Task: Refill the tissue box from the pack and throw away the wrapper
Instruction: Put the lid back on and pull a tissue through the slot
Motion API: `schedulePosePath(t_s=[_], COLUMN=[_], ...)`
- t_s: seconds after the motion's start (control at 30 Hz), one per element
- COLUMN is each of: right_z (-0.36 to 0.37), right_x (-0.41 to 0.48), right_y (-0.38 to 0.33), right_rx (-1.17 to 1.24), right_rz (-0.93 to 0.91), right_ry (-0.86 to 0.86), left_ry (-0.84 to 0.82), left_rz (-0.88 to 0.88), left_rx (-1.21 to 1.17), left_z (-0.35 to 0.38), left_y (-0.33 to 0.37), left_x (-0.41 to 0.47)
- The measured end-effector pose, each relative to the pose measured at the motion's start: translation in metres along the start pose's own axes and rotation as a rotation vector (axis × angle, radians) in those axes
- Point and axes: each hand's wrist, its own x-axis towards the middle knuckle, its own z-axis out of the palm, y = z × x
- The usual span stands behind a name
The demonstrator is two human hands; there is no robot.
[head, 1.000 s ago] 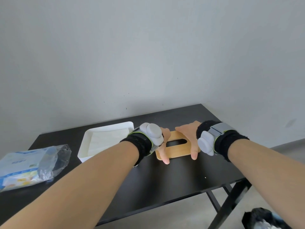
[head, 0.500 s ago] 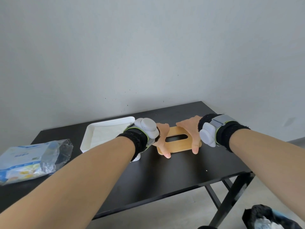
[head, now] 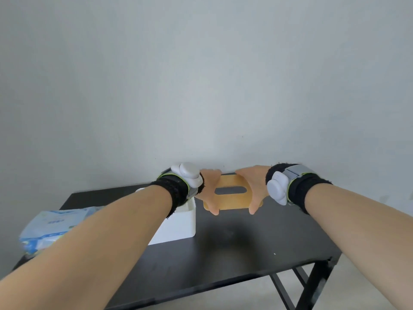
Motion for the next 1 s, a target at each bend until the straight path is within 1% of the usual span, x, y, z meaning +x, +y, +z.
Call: schedulePosePath(t_s=[0.17, 0.27, 0.4, 0.5, 0.73, 1.0], right_z=[-0.033, -0.046, -0.054, -0.052, -0.040, -0.034], right_x=[0.001, 0.011, 0.022, 0.036, 0.064, 0.082], right_y=[-0.041, -0.071, -0.106, -0.124, -0.142, -0.144], right_rx=[-0.055, -0.078, -0.065, 0.000, -0.074, -0.099], right_rz=[-0.046, -0.096, -0.164, -0.211, -0.235, -0.235], right_ry=[0.031, 0.057, 0.051, 0.011, -0.013, -0.014], left_ry=[0.017, 0.004, -0.022, -0.038, -0.090, -0.120], left_rz=[-0.031, -0.078, -0.142, -0.156, -0.209, -0.166], left_rx=[-0.015, -0.014, -0.033, -0.026, -0.056, -0.090], left_z=[-0.024, -0.029, -0.027, -0.020, 0.000, 0.009], left_y=[-0.040, -0.066, -0.100, -0.118, -0.137, -0.145], left_x=[-0.036, -0.060, -0.084, -0.097, -0.105, -0.095])
